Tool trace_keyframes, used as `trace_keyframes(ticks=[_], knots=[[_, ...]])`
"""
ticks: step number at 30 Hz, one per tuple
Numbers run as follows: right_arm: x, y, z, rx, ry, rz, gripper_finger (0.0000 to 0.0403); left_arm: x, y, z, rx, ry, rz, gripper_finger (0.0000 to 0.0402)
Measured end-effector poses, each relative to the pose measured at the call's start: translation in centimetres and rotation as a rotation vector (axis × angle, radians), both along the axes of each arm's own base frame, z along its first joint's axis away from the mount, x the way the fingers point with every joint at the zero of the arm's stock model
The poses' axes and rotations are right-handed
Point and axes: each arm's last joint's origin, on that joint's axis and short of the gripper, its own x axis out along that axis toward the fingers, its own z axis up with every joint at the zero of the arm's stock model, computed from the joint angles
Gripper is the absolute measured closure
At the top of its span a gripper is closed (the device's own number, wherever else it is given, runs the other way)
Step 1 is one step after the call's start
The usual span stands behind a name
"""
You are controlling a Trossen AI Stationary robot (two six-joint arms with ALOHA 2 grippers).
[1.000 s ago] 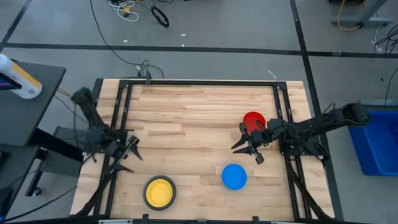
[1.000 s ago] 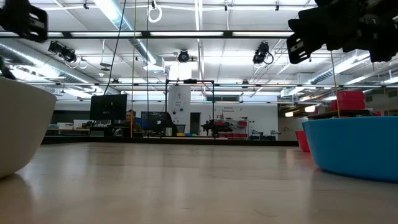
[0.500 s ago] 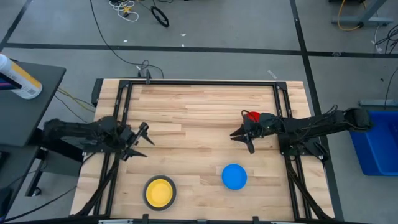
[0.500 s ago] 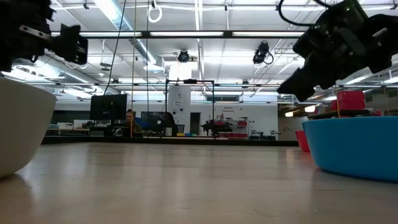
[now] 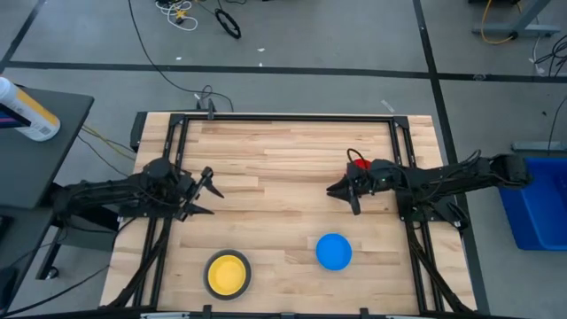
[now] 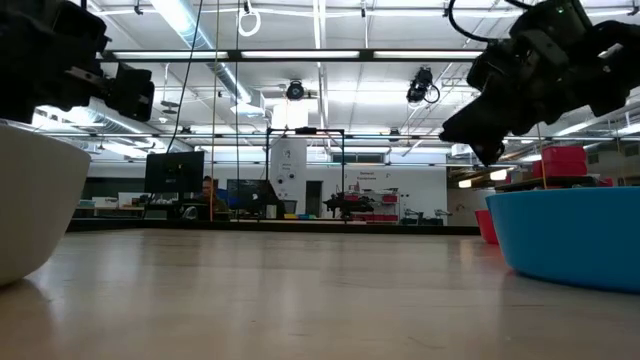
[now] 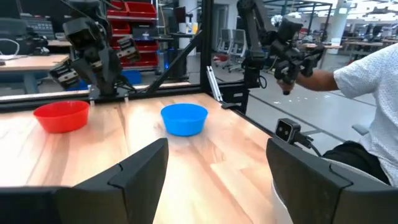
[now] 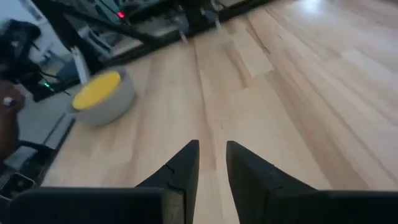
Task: Nest bowls inside each other
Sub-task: Stack the red bowl on the yellow bowl
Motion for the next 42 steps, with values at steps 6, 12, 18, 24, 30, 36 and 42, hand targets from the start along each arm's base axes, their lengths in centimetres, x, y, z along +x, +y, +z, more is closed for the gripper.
trace_keyframes(ticks=[6, 12, 18, 24, 30, 36, 42], knots=[[-0.9, 0.0, -1.9, 0.004, 0.217, -0.042, 0.0316, 0.1, 0.0, -0.2, -0.006, 0.021, -0.032, 0.0124], [-1.6, -0.2, -2.9, -0.021, 0.341, -0.094, 0.0289, 0.2, 0.0, -0.3, -0.005, 0.034, -0.032, 0.0124], [-0.8, -0.4, -0.7, -0.049, 0.438, -0.144, 0.0215, 0.2, 0.0, -0.4, 0.004, 0.037, -0.032, 0.0124], [-1.0, -1.3, 3.9, -0.059, 0.668, -0.208, 0.0153, 0.2, 0.0, -0.4, 0.006, 0.035, -0.032, 0.0124], [-2.2, -2.0, 4.6, -0.036, 0.809, -0.234, 0.0142, 0.2, 0.0, -0.4, 0.01, 0.034, -0.032, 0.0124], [-1.7, -2.1, 2.0, -0.001, 0.851, -0.227, 0.0163, 0.2, 0.0, -0.4, 0.013, 0.033, -0.032, 0.0124], [-0.8, -2.5, -0.1, -0.038, 0.957, -0.287, 0.0181, 0.2, 0.0, -0.4, 0.016, 0.035, -0.032, 0.0124]])
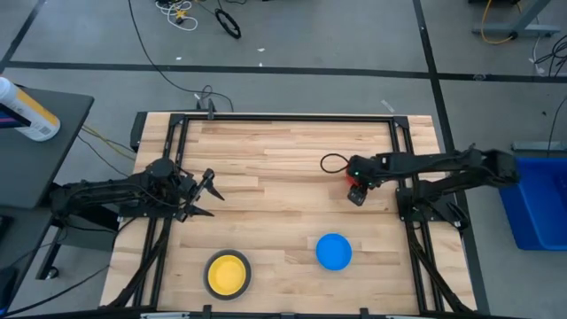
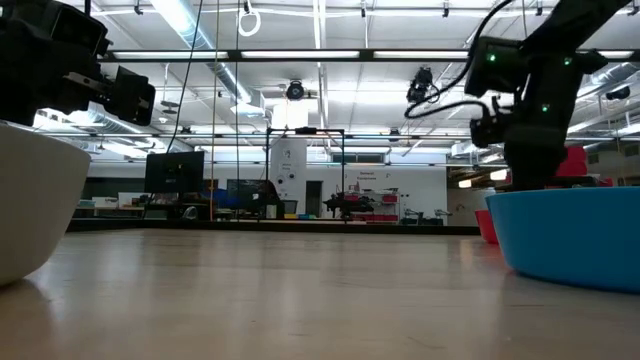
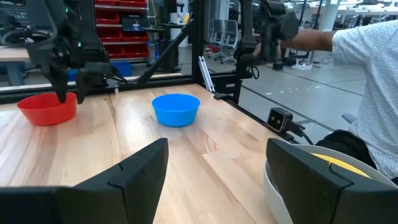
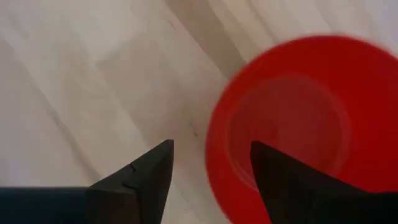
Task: Nest bowls inside each other
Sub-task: Stack the red bowl on the yellow bowl
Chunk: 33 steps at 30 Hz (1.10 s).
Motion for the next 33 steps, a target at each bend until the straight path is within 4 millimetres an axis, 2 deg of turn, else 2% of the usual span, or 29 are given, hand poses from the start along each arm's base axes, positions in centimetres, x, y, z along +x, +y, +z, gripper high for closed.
trace_keyframes(ticks=[8, 11, 15, 19, 25, 29, 33], knots=[[1.4, -0.2, -2.0, 0.024, 0.051, 0.005, 0.0205, 0.0, 0.0, -0.1, -0.001, 0.013, 0.0, 0.0124], [1.9, -0.1, -2.3, 0.072, 0.015, 0.012, 0.0256, 0.0, 0.0, -0.1, 0.0, 0.014, 0.0, 0.0124], [2.5, 0.5, -2.0, 0.082, -0.036, -0.007, 0.0374, 0.0, 0.0, -0.1, 0.016, 0.007, 0.0, 0.0124], [3.4, 1.5, -1.8, 0.045, -0.121, 0.017, 0.0395, 0.0, 0.0, -0.2, 0.016, 0.007, 0.0, 0.0124], [6.5, 4.1, 1.0, 0.062, -0.391, 0.157, 0.0399, 0.0, 0.0, -0.2, 0.016, 0.007, 0.0, 0.0124], [9.1, 6.5, 4.6, 0.065, -0.605, 0.275, 0.04, 0.0, 0.0, -0.2, 0.016, 0.008, 0.0, 0.0124], [12.1, 9.4, 7.7, 0.027, -0.7, 0.382, 0.0401, 0.0, 0.0, -0.2, 0.015, 0.009, 0.0, 0.0124]])
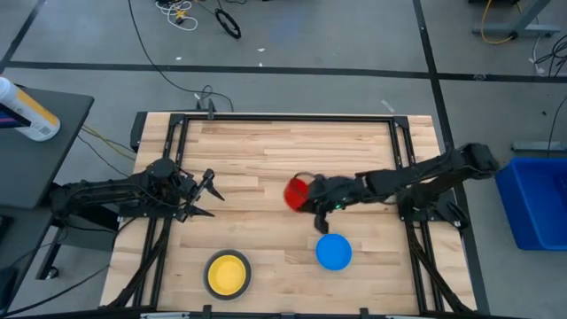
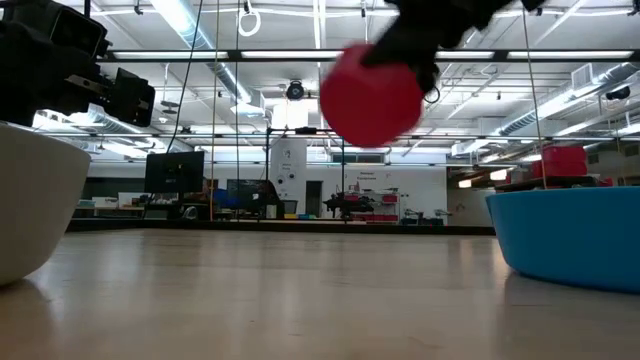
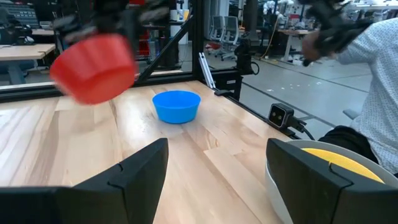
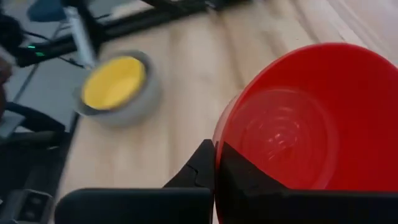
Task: Nest bowls inside each other
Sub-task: Stack the red bowl on the yellow bowl
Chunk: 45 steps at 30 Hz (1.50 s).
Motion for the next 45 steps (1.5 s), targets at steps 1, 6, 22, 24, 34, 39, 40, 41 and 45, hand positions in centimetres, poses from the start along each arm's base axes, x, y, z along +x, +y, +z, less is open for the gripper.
trace_keyframes(ticks=[1, 6, 22, 24, 34, 39, 40, 41, 45], knots=[[0.9, 0.8, 0.6, -0.016, -0.014, 0.022, 0.0401, 0.0, 0.0, 0.0, 0.0, -0.001, 0.0, 0.0124], [6.9, 5.2, 1.6, -0.088, -0.051, 0.152, 0.0401, 0.0, 0.0, 0.0, -0.002, 0.004, 0.0, 0.0124], [18.7, 15.1, -1.2, -0.111, -0.175, 0.487, 0.0401, 0.0, 0.0, -0.5, -0.009, 0.054, 0.008, 0.0124], [18.8, 16.0, -2.1, -0.092, -0.159, 0.502, 0.0401, 0.0, 0.0, -0.5, -0.008, 0.054, 0.008, 0.0124], [19.3, 17.2, -5.6, -0.029, -0.095, 0.514, 0.0401, 0.0, 0.0, -0.4, -0.002, 0.039, 0.008, 0.0124], [19.1, 17.1, -6.2, -0.036, -0.039, 0.515, 0.0401, 0.0, 0.0, -0.4, -0.002, 0.039, 0.008, 0.0124], [19.0, 17.0, -6.4, -0.035, -0.013, 0.511, 0.0401, 0.0, 0.0, -0.4, -0.002, 0.039, 0.008, 0.0124], [18.9, 16.9, -6.6, -0.03, 0.013, 0.503, 0.0401, 0.0, 0.0, -0.4, -0.003, 0.039, 0.008, 0.0124], [18.5, 16.6, -7.2, -0.026, 0.103, 0.485, 0.0401, 0.0, 0.0, -0.4, -0.002, 0.039, 0.008, 0.0124]])
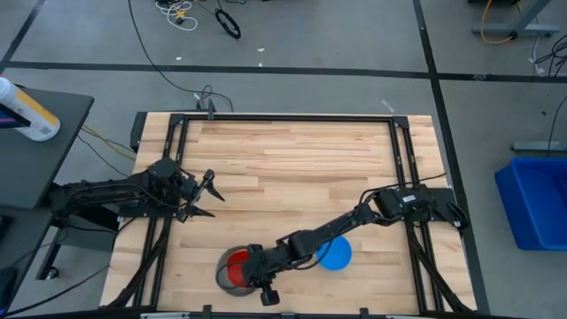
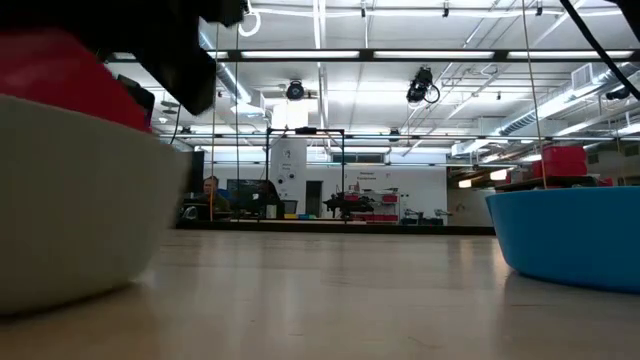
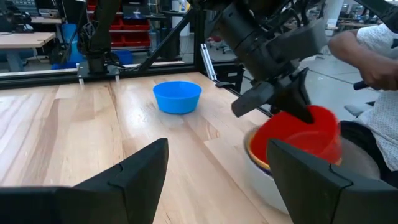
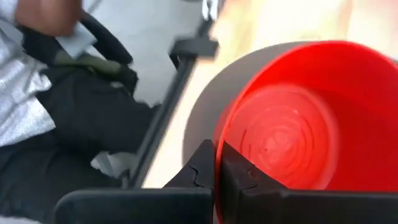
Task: Nest bowls inside each other
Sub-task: Stack the red bowl on the yellow bowl
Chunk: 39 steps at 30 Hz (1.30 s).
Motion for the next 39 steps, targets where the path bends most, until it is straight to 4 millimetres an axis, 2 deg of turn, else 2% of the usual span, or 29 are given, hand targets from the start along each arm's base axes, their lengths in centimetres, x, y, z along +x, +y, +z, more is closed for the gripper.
trace_keyframes(ticks=[7, 12, 24, 29, 33, 39], knots=[[-0.6, -0.5, -0.3, -0.061, 0.109, -0.075, 0.0401, 0.0, 0.0, 0.0, 0.0, -0.001, 0.0, 0.0124], [-1.8, -1.4, -0.6, -0.19, 0.237, -0.165, 0.0401, 0.0, 0.0, 0.0, 0.001, -0.001, 0.0, 0.0124], [-3.7, -5.2, -0.6, -0.35, 0.51, -0.343, 0.0402, 0.0, 0.0, 0.0, 0.0, -0.001, 0.0, 0.0124], [-4.2, -6.3, -0.8, -0.367, 0.602, -0.352, 0.0398, 0.0, 0.0, 0.0, 0.0, -0.001, 0.0, 0.0124], [-3.9, -6.2, -0.5, -0.36, 0.573, -0.316, 0.0354, 0.0, 0.0, 0.0, -0.003, 0.002, 0.0, 0.0124], [-3.2, -6.1, 0.4, -0.375, 0.507, -0.346, 0.025, 0.0, 0.0, 0.0, -0.004, 0.003, 0.0, 0.0124]])
